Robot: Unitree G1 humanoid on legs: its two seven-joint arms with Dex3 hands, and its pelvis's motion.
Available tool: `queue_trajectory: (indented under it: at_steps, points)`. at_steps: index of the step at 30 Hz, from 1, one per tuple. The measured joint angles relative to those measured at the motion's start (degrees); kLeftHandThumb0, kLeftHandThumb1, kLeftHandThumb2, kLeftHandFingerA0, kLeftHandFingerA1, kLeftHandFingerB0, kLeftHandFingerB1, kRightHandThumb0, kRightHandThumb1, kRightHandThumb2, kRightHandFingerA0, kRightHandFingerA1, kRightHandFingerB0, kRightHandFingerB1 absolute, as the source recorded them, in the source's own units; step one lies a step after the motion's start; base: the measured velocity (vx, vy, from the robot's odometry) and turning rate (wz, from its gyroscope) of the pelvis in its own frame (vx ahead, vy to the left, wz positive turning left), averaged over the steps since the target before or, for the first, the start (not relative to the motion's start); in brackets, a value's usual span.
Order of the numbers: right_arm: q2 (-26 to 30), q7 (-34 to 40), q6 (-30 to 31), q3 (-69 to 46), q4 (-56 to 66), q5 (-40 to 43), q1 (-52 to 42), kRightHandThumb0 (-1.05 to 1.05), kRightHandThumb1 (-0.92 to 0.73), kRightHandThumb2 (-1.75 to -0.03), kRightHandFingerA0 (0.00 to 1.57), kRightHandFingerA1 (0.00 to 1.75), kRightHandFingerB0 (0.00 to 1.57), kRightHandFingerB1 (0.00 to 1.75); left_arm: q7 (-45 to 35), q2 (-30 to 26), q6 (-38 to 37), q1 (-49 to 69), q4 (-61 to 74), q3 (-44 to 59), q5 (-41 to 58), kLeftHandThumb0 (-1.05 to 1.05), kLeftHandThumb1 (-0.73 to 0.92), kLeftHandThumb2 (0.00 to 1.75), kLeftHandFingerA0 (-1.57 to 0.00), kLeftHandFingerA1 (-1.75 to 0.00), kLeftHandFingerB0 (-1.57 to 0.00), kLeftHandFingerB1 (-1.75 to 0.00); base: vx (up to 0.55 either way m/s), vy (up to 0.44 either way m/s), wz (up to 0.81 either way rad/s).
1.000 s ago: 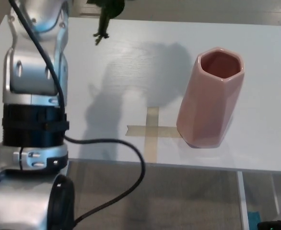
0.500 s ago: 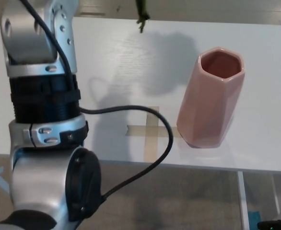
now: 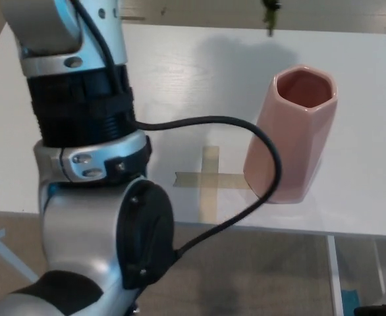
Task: Use the left hand to pick up the rose and then lift and insert it into the pink vase.
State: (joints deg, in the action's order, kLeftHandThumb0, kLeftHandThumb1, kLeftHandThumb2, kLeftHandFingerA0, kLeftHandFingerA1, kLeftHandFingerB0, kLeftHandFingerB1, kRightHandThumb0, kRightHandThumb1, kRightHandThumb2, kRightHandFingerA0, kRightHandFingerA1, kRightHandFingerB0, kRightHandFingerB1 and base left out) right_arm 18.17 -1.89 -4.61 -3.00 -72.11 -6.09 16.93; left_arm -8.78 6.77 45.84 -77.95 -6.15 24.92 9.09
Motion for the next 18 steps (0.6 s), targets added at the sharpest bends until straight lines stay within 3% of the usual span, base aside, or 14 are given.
queue_trajectory:
  at_steps: [9,18]
  points:
    - [0.0,0.01,-0.07,-0.15,-0.15,0.0,-1.48,-0.33,-0.66,-0.59,0.58,0.41,0.53,0.39,2.98,0.94,6.33,-0.49,2.89,-2.07,5.18,-0.21,0.79,0.63,-1.14,-1.34,-0.82,-0.72,0.0,0.0,0.0]
    - [0.0,0.01,-0.08,-0.16,-0.06,0.01,-1.38,-0.33,-0.66,-0.59,0.58,0.41,0.53,0.39,5.26,0.99,7.74,-0.27,3.21,-5.51,8.44,-0.2,0.78,0.64,-1.11,-1.4,-0.81,-0.8,0.0,0.0,0.0]
